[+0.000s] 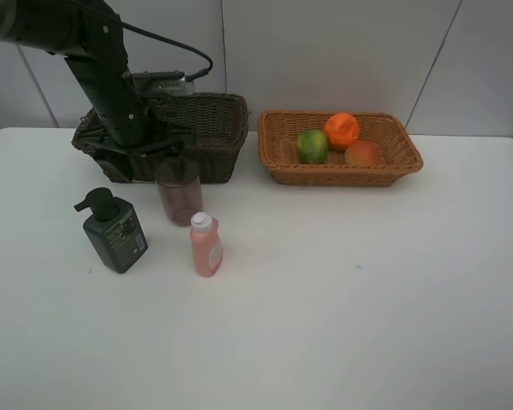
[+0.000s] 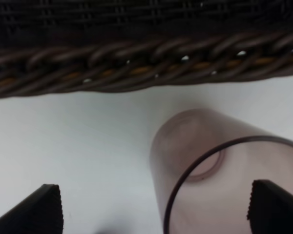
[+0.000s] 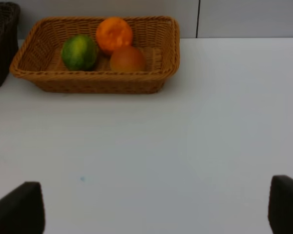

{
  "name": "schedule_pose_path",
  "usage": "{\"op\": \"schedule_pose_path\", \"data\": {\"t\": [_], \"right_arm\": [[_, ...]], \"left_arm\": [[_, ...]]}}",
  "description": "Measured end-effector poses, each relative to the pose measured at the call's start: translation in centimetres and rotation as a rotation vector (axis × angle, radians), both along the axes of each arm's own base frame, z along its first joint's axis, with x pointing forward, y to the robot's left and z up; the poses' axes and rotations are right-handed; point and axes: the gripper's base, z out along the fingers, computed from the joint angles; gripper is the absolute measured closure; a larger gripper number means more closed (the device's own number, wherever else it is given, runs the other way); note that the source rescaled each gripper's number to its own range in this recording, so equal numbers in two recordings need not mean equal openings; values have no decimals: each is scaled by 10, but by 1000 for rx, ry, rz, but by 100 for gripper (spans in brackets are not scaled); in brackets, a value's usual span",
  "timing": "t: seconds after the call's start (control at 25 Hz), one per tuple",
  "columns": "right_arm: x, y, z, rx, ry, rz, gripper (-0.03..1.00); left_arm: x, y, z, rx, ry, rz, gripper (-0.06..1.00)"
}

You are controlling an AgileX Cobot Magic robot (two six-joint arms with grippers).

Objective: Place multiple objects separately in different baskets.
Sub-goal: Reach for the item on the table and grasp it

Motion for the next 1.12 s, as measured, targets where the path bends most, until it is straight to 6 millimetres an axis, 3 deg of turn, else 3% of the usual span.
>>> {"op": "schedule_pose_path", "data": {"t": [0.72, 1.12], "right_arm": [[0, 0, 0, 0, 0, 0, -1], [0, 0, 0, 0, 0, 0, -1]], "left_arm": [[5, -2, -10, -48, -127, 4, -3], [6, -2, -36, -27, -71, 3, -3]]}}
